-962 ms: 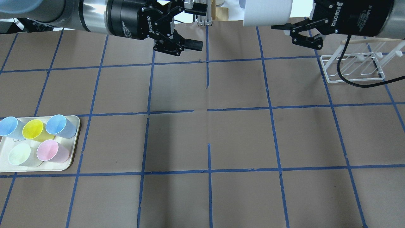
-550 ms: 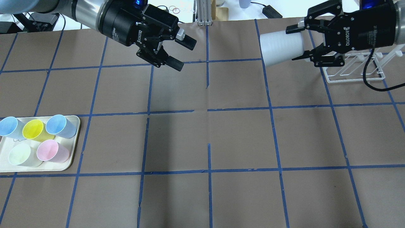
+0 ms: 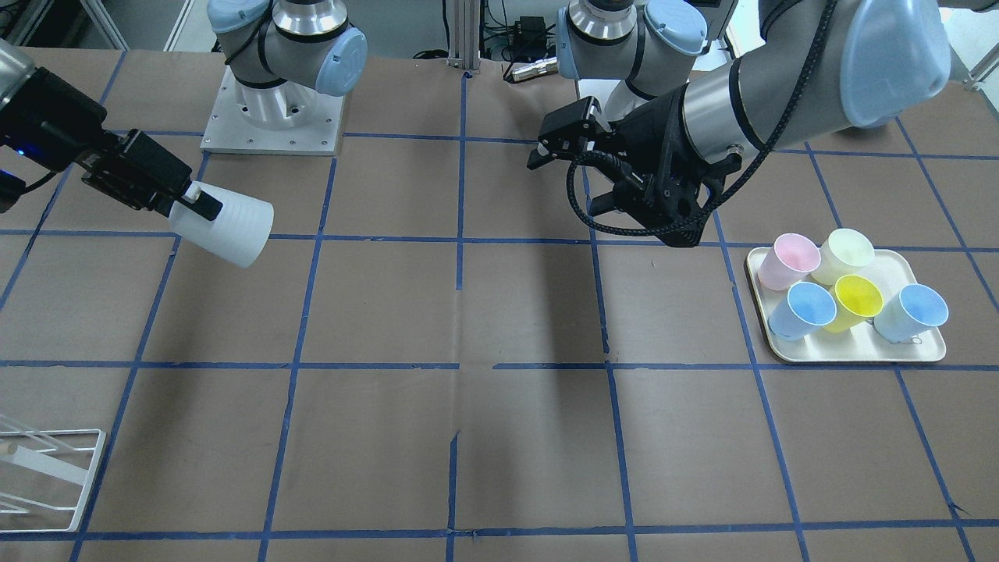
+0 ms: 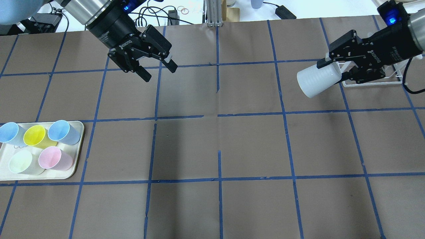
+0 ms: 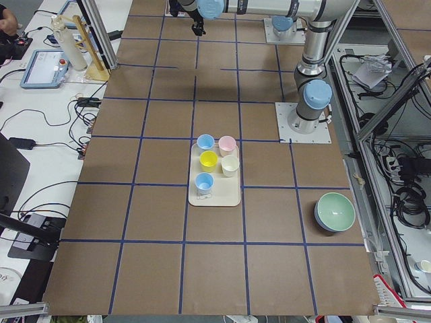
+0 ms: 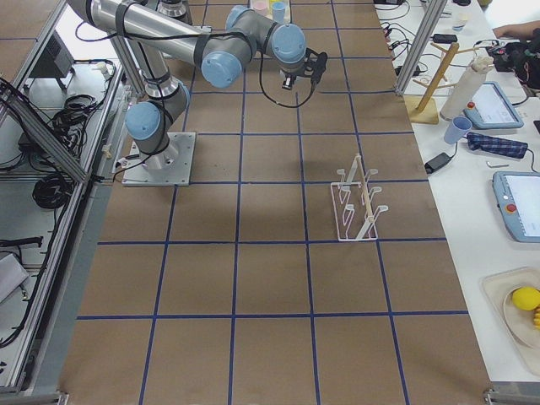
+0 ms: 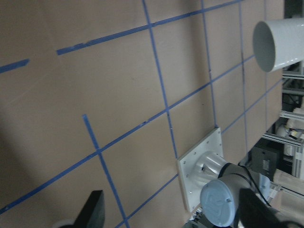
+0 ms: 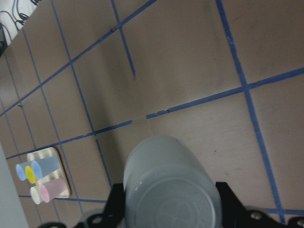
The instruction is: Transfer IKEA cup to right arm and place on rack
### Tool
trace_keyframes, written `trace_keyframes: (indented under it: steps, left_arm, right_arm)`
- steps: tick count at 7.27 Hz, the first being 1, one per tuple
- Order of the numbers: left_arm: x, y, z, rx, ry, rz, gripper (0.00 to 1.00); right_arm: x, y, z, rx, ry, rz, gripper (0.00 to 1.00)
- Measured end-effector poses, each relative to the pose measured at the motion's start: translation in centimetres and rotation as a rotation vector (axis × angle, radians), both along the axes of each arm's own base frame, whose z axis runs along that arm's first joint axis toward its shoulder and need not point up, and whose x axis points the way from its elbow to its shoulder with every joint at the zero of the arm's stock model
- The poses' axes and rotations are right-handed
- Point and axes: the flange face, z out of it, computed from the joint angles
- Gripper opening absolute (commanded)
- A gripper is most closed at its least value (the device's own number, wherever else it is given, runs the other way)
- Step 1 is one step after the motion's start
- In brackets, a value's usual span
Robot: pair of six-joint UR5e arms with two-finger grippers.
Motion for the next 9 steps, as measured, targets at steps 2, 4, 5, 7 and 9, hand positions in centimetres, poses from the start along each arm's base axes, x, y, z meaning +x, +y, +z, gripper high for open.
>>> trace_keyframes:
  steps: [2,4,5,7,9]
  left_arm:
    - [1.7,-0.8,0.8,-0.066,-0.241,0.114,1.00]
    - [2.8,-1.6,2.2,-0.169,-0.375,0.200,1.00]
    - [3.1,-1.9,3.0,-0.218,-0.409,0.237,1.00]
    - [3.6,-1.9,3.1,-0.270,-0.478,0.277,1.00]
    - [3.6,-1.9,1.4,-0.341,-0.495,0.304,1.00]
  right_arm:
    - [-1.7,-0.3,-0.6,-0.021,0.191,0.069,0.12]
    - [-3.3,-0.6,0.1,-0.086,0.369,0.186,0.12]
    - [-4.2,-1.2,0.5,-0.112,0.445,0.240,0.12]
    - [-6.2,-3.9,0.3,-0.134,0.523,0.309,0.12]
    - [-8.3,-6.0,-0.4,-0.122,0.576,0.333,0.12]
